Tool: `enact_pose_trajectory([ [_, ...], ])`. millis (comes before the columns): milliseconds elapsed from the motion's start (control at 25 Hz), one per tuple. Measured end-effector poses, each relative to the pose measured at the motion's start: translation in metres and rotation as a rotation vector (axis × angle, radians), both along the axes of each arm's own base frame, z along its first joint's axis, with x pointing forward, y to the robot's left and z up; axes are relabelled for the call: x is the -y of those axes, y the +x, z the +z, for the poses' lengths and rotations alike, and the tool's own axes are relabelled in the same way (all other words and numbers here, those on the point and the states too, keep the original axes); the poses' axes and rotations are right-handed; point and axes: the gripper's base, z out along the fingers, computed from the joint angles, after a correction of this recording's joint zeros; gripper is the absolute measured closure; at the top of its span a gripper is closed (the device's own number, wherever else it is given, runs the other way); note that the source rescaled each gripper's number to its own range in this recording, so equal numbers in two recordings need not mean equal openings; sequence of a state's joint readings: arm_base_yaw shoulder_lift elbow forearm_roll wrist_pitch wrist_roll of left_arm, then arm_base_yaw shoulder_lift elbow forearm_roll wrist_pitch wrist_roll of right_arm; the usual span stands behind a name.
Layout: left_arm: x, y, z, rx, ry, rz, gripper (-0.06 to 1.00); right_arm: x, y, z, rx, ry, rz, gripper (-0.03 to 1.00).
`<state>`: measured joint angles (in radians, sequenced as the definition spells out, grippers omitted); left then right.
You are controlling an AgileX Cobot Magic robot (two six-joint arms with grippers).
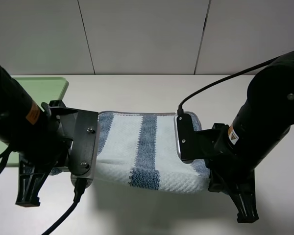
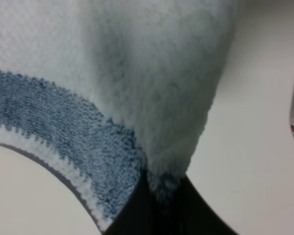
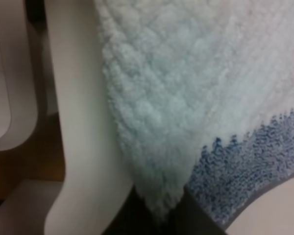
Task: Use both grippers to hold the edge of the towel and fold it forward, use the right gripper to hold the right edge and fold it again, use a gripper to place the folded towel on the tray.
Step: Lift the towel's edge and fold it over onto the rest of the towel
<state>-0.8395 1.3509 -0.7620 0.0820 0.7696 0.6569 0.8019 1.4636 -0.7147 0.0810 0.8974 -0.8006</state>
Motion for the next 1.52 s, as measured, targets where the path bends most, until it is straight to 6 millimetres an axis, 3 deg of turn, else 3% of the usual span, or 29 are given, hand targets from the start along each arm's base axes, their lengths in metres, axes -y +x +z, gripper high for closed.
enact_pose_trajectory([
  [240,-0.001,-0.001,0.000,-0.011,0.006,0.003,0.94,0.001,0.003,0.001,0.029,-0.019,-0.006,0.97],
  [560,0.001,0.003,0.001,0.040,-0.010,-0.016,0.94,-0.007,0.024,0.020,0.178,-0.010,-0.002,0.97],
  [1200,-0.019,0.038,0.005,0.186,-0.055,0.072,0.94,-0.002,0.054,0.029,0.343,0.079,-0.050,0.97],
  [1520,-0.012,0.051,-0.017,0.182,-0.012,0.057,0.94,-0.010,0.067,0.019,0.350,0.045,-0.019,0.97],
])
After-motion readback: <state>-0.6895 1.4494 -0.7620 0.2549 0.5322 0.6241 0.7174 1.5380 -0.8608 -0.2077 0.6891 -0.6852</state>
